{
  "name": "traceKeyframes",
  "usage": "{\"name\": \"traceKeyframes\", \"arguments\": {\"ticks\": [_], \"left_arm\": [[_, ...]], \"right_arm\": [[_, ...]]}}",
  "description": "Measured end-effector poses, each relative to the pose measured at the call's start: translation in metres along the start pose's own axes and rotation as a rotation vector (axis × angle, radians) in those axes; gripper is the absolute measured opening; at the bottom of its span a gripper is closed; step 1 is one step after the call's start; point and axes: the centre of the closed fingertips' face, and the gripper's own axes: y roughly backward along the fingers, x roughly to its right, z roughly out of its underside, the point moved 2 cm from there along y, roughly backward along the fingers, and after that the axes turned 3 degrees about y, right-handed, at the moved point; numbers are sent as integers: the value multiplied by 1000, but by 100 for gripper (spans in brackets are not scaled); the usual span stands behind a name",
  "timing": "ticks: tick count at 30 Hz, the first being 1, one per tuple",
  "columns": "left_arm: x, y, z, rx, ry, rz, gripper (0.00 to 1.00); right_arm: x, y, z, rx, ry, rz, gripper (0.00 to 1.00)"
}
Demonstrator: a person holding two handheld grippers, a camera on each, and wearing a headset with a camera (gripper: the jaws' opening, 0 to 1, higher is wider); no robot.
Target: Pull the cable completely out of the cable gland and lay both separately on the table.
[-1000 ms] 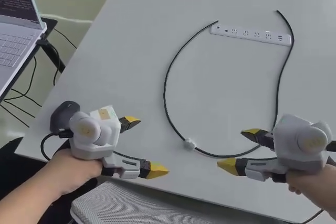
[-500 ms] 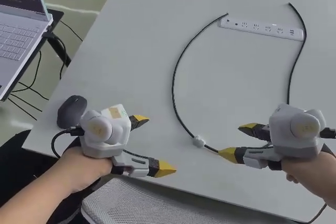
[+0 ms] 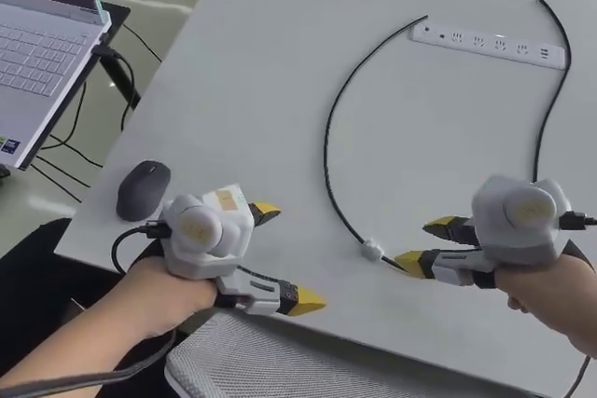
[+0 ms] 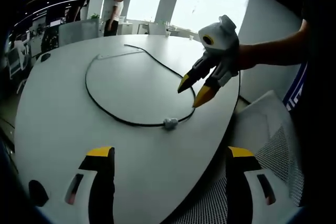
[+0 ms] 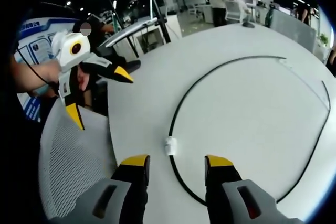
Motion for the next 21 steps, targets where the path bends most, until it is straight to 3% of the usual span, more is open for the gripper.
{"name": "traceKeyframes", "arguments": {"ticks": [7, 15, 21], "left_arm": [[-1, 0, -2, 12, 9, 7, 87], [-5, -1, 4, 5, 10, 22, 86], [-16, 1, 7, 3, 21, 19, 86]], "right_arm": [[0, -16, 0, -38, 7, -11, 36], [1, -30, 2, -82, 12, -17, 32], [-2, -41, 7, -127, 34, -20, 28]]}}
